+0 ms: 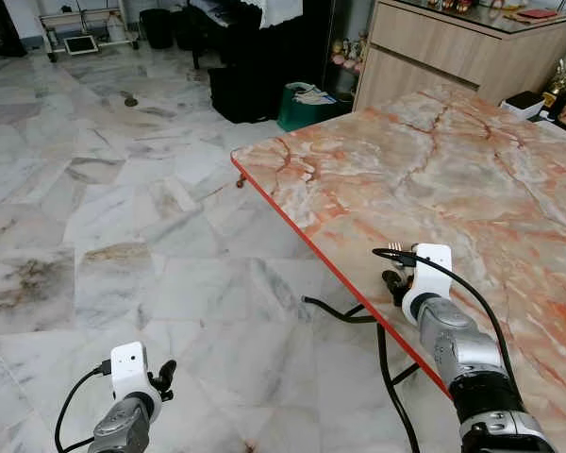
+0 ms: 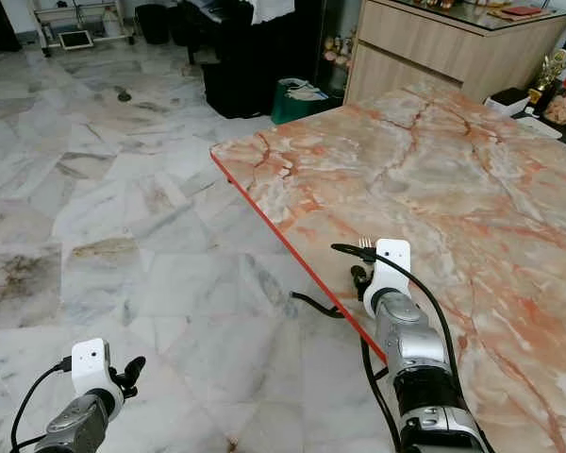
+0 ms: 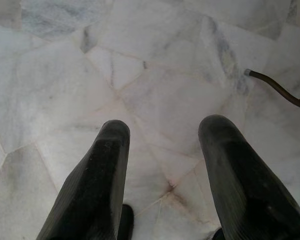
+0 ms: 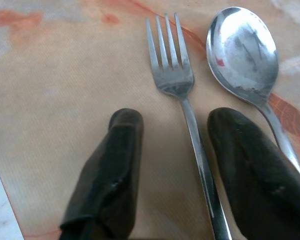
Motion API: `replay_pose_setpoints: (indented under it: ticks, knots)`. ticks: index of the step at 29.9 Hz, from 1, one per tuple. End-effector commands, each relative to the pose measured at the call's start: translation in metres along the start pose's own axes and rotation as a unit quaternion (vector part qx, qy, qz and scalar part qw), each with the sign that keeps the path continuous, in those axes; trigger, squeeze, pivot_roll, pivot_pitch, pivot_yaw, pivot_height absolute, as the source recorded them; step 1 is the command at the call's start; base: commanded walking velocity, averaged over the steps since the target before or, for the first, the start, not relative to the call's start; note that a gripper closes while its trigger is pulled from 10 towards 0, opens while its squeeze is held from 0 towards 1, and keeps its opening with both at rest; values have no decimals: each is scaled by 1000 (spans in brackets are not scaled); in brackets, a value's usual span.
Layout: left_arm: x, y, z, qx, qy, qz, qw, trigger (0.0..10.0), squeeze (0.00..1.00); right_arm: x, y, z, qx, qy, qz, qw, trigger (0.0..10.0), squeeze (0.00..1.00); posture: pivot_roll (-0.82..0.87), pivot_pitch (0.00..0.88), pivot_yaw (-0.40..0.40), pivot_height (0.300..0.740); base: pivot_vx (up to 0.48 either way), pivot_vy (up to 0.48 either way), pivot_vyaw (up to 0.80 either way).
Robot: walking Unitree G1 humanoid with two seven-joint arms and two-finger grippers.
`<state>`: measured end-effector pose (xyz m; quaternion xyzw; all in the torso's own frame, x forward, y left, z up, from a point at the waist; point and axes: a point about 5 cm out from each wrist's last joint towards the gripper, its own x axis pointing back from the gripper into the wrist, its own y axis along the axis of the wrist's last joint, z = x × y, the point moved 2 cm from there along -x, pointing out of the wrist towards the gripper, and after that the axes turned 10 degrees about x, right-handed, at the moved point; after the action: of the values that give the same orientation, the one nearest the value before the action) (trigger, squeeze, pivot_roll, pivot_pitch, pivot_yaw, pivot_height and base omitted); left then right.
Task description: Setting the table
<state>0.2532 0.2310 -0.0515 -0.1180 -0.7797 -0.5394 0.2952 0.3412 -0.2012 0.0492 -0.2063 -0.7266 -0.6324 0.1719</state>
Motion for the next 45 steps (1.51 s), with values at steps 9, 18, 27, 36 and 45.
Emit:
replay_pose_setpoints:
  ticks: [9,18,27,36,45]
  knots:
    - [2,-6,2,-2,3,8,1000,10000,0,-2,1,-1,5,-7,2,1000,0,0,33,0,-51,740,0,0,0]
    - [2,-6,1,-1,2,8,1000,10000,0,-3,-1,1,11,-5,4,1000,0,0,35,0,-51,740,0,0,0]
    - [2,-7,0,-2,1,9,1000,10000,0,-3,0,7,16,4,-3,1000,0,0,33,0,-52,740,0,0,0]
    - [3,-10,1,-3,5,12,1000,10000,0,0,12,27,10,39,-44,998,0,0,32,0,-52,740,0,0,0]
    - [3,-12,1,-3,4,13,1000,10000,0,13,48,28,4,30,-144,989,10000,0,25,0,-53,740,0,0,0]
